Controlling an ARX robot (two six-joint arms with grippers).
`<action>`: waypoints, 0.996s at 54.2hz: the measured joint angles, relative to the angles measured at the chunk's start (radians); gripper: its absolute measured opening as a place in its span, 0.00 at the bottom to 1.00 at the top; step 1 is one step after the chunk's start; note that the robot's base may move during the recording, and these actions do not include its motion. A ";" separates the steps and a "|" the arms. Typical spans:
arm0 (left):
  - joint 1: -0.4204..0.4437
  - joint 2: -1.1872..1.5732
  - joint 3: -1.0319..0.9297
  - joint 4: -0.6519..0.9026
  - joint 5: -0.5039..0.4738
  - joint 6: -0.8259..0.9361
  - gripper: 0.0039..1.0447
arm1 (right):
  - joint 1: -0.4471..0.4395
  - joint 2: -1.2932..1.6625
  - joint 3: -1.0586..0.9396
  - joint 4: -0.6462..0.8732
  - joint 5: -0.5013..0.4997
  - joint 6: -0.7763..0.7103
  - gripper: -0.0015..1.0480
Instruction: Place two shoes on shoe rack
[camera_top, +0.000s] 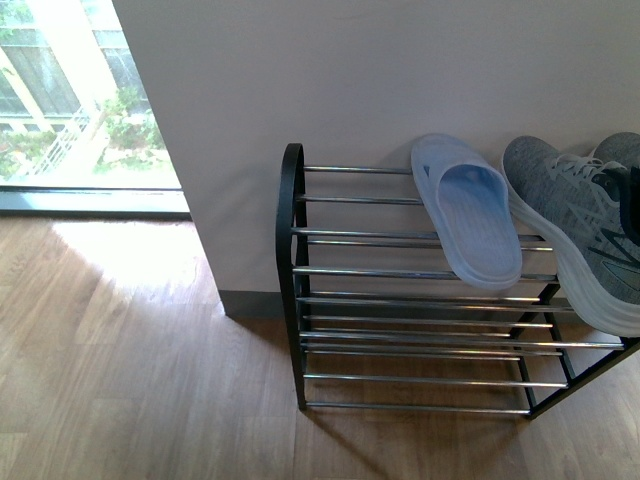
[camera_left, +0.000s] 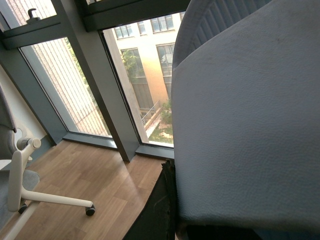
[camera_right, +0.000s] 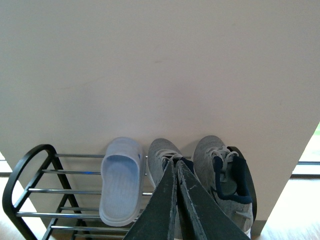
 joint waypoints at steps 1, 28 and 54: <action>0.000 0.000 0.000 0.000 0.000 0.000 0.02 | 0.000 -0.012 0.000 -0.013 0.000 0.000 0.02; 0.000 0.000 0.000 0.000 0.000 0.000 0.02 | -0.001 -0.166 0.000 -0.171 -0.002 0.000 0.20; -0.019 0.107 0.090 -0.209 0.259 -0.090 0.02 | -0.001 -0.168 0.000 -0.173 0.000 0.000 0.91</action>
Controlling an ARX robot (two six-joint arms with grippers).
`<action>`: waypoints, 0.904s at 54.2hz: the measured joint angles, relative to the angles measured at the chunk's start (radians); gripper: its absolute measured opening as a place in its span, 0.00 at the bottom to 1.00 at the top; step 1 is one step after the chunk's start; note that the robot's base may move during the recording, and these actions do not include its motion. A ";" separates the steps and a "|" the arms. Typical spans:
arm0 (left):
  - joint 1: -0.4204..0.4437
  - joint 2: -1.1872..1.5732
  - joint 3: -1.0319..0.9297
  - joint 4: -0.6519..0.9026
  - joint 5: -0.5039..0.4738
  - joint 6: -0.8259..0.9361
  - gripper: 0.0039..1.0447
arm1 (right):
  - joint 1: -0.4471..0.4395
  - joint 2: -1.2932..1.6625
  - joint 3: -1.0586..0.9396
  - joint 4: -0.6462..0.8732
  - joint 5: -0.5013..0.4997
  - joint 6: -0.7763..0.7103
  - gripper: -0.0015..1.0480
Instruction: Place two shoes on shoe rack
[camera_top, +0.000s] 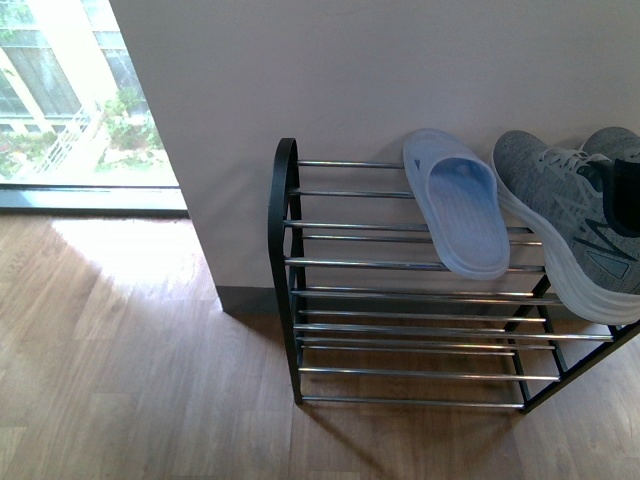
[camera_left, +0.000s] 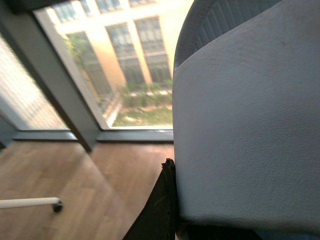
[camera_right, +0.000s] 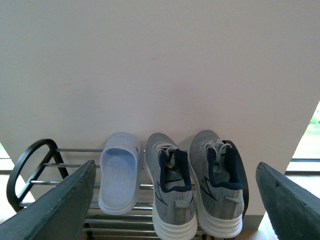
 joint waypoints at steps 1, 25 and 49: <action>-0.017 0.039 0.012 0.000 0.010 -0.023 0.02 | 0.000 0.000 0.000 0.000 0.000 0.000 0.91; -0.166 1.175 0.473 0.313 0.118 -0.224 0.02 | 0.000 0.000 0.000 0.000 -0.002 0.000 0.91; -0.348 1.680 0.902 0.235 0.048 -0.204 0.02 | 0.000 -0.001 0.000 0.000 -0.002 0.000 0.91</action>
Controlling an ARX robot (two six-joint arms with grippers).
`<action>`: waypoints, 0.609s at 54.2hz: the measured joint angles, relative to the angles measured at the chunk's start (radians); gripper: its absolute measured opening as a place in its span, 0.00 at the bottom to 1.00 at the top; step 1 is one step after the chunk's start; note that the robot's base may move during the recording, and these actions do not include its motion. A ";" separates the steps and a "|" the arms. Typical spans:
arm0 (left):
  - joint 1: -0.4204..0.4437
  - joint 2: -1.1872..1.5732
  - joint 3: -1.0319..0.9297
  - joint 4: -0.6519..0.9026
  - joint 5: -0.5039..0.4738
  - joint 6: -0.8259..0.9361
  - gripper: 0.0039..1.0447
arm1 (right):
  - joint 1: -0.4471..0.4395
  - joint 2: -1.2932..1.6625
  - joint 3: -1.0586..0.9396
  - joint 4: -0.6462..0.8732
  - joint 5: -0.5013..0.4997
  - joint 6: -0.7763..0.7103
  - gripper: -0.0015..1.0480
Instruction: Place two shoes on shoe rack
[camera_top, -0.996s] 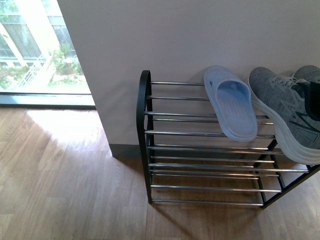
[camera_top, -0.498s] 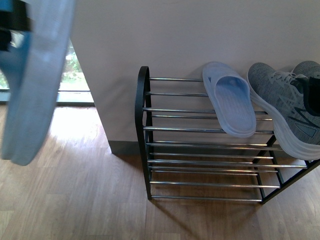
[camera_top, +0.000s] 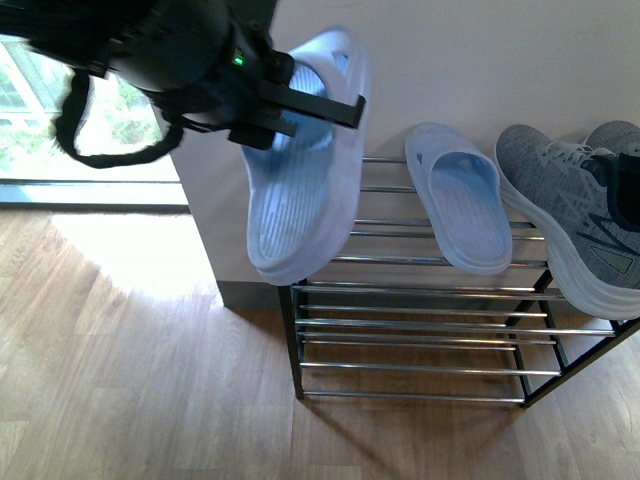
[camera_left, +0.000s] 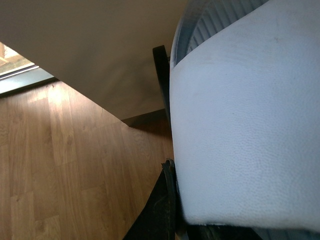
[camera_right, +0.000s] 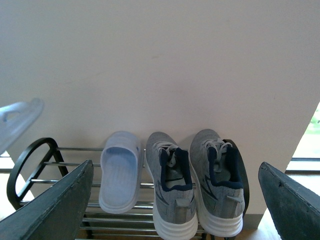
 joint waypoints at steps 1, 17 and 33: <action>-0.004 0.023 0.019 -0.003 -0.003 0.006 0.02 | 0.000 0.000 0.000 0.000 0.000 0.000 0.91; -0.026 0.253 0.243 -0.053 -0.043 0.032 0.02 | 0.000 0.000 0.000 0.000 0.000 0.000 0.91; -0.029 0.460 0.484 -0.088 -0.095 0.129 0.02 | 0.000 0.000 0.000 0.000 0.000 0.000 0.91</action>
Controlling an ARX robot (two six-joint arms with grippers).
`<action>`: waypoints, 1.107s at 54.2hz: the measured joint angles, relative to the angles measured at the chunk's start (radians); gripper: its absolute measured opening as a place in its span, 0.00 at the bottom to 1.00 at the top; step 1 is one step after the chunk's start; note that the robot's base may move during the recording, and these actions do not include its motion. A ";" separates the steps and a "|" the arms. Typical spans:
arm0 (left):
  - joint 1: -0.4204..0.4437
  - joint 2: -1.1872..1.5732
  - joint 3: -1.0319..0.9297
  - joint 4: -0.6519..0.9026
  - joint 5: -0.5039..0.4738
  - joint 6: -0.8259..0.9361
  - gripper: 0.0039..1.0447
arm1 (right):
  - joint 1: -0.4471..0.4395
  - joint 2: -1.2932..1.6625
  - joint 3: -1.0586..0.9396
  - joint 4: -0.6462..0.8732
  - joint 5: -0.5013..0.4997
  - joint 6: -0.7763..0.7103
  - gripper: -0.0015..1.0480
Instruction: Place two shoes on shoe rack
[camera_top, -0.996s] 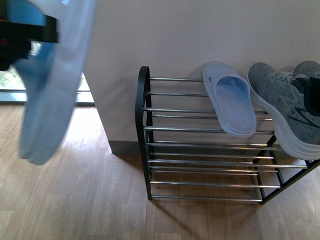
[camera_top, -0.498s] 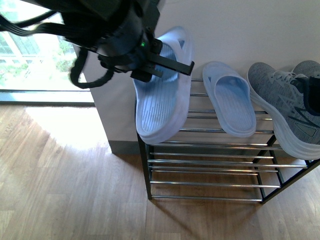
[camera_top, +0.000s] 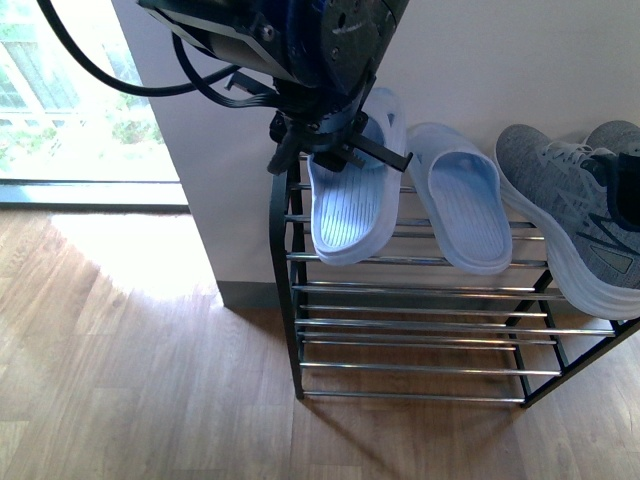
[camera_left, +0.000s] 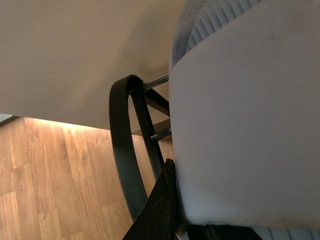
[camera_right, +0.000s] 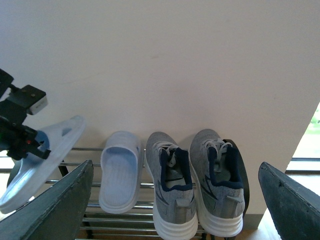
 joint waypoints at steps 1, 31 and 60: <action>-0.001 0.013 0.015 -0.002 -0.002 0.010 0.02 | 0.000 0.000 0.000 0.000 0.000 0.000 0.91; -0.007 0.019 0.072 -0.070 0.116 -0.023 0.65 | 0.000 0.000 0.000 0.000 0.000 0.000 0.91; 0.094 -0.682 -0.655 0.831 -0.114 -0.079 0.55 | 0.000 0.000 0.000 0.000 0.000 0.000 0.91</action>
